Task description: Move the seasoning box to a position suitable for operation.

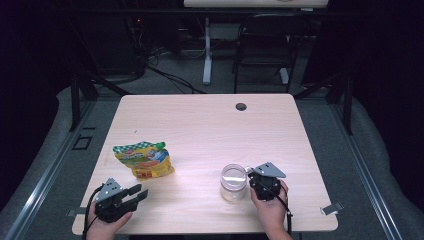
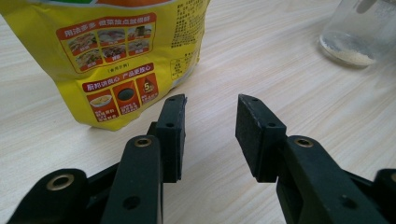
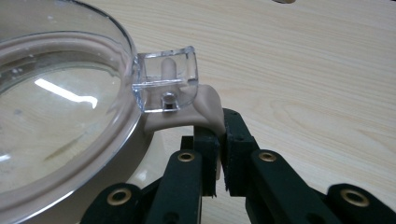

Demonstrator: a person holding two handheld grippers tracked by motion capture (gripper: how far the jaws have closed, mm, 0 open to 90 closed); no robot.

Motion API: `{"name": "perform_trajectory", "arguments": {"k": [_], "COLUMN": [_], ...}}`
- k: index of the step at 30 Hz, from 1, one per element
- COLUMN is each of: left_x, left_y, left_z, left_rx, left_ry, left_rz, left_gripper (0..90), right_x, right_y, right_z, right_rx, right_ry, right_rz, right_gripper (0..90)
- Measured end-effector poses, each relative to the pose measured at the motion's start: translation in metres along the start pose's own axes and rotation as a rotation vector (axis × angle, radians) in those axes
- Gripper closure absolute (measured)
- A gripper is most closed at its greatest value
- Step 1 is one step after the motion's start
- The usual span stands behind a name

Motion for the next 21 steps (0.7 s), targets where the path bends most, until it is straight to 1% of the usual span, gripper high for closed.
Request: {"name": "perform_trajectory", "arguments": {"k": [1, 4, 5, 6, 7, 11, 15, 16, 17, 21], "left_x": [0.0, 0.0, 0.0, 0.0, 0.0, 0.0, 0.001, 0.001, 0.001, 0.002], "left_y": [0.0, 0.0, 0.0, 0.0, -0.001, -0.002, -0.003, -0.004, -0.005, -0.005], "left_z": [0.0, 0.0, 0.001, 0.001, 0.002, 0.003, 0.003, 0.003, 0.004, 0.006], "left_rx": [0.0, 0.001, 0.003, 0.001, 0.004, 0.005, 0.002, 0.001, 0.0, -0.012], "left_ry": [0.002, 0.0, -0.004, -0.012, -0.019, -0.019, -0.024, -0.027, -0.027, -0.039], "left_rz": [0.0, -0.001, -0.004, -0.008, -0.008, -0.003, -0.017, -0.012, -0.008, -0.012], "left_gripper": [63.0, 62.8, 62.7, 62.7, 62.7, 62.6, 62.5, 62.5, 62.5, 62.6], "right_x": [0.0, -0.001, -0.002, -0.002, -0.004, -0.006, -0.012, -0.012, -0.013, -0.014], "right_y": [-0.001, -0.001, -0.001, -0.001, -0.001, -0.001, 0.001, 0.001, 0.003, 0.006], "right_z": [-0.001, -0.004, -0.008, -0.008, -0.012, -0.015, -0.015, -0.015, -0.014, -0.013], "right_rx": [0.002, 0.011, 0.009, 0.009, 0.012, 0.015, 0.02, 0.02, 0.031, 0.034], "right_ry": [0.0, -0.006, -0.004, -0.004, 0.007, 0.017, -0.026, -0.026, -0.049, -0.038], "right_rz": [0.006, 0.002, 0.007, 0.007, 0.002, 0.0, -0.004, -0.004, -0.012, -0.022], "right_gripper": [86.2, 86.1, 85.8, 85.8, 85.3, 85.3, 85.0, 85.0, 84.3, 83.1]}}
Point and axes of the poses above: each handheld gripper's, and its own axes: y roughly backward along the jaws, x roughly out of its top, z roughly to its right, the point moved 2 cm from there along -y, roughly forward along the jaws, and after that the axes turned 12 degrees about x, right-handed, at the moved point
